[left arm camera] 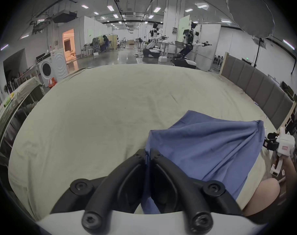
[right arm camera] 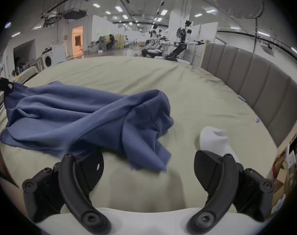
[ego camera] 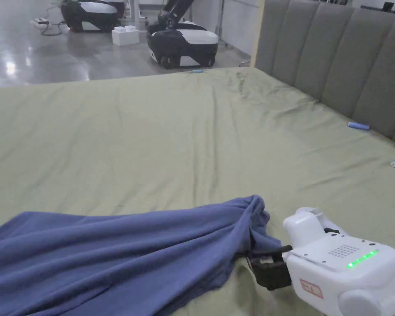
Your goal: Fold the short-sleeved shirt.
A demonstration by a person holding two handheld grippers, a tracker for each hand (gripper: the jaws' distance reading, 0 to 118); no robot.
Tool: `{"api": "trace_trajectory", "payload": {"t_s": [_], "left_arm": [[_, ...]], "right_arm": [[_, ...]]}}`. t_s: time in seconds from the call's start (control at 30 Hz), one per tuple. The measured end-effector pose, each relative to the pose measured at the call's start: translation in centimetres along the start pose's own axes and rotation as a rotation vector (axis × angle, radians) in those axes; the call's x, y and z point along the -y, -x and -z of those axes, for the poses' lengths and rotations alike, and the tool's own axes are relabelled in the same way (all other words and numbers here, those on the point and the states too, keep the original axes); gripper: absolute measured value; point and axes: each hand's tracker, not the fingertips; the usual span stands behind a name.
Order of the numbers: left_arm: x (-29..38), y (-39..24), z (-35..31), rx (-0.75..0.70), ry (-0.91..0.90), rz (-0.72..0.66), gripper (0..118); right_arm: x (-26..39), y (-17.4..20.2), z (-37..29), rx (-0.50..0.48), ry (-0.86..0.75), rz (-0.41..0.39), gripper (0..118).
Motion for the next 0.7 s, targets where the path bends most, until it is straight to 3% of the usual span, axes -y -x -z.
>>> {"api": "trace_trajectory", "payload": {"t_s": [0.03,0.07,0.1,0.13,0.17,0.2,0.3,0.47,0.7], "left_arm": [[-0.3,0.3,0.6,-0.01,-0.002,0.007,4],[-0.3,0.2,0.5,-0.016,-0.003,0.012,4],[-0.2,0.1,0.4,-0.016,-0.001,0.013,4],[-0.1,0.0,0.2,-0.016,0.001,0.014,4],[-0.2,0.0,0.3,-0.018,0.003,0.011,4],[0.0,0.0,-0.1,-0.02,0.0,0.007,4],[0.2,1.1,-1.0,0.03,-0.036,-0.052,4],[-2.0,3.4,-5.3,0.031,-0.146,-0.101,4],[-8.7,7.7,-16.0,-0.043,-0.353,-0.128,4]], "right_arm": [[-0.3,-0.2,1.0,-0.006,0.018,-0.011,107],[-0.5,-0.2,2.0,-0.022,0.031,-0.011,90],[-0.6,-0.4,2.4,-0.09,0.054,-0.005,41],[-0.5,-0.5,2.2,-0.238,0.015,0.057,14],[-0.6,0.0,1.6,-0.149,-0.004,0.066,13],[-0.5,0.5,1.1,-0.127,0.019,0.04,13],[0.0,0.0,-0.9,-0.169,-0.007,0.104,13],[-2.3,-0.6,-7.8,-0.165,-0.123,0.081,13],[-11.8,-0.3,-19.2,-0.164,-0.303,-0.013,13]]}}
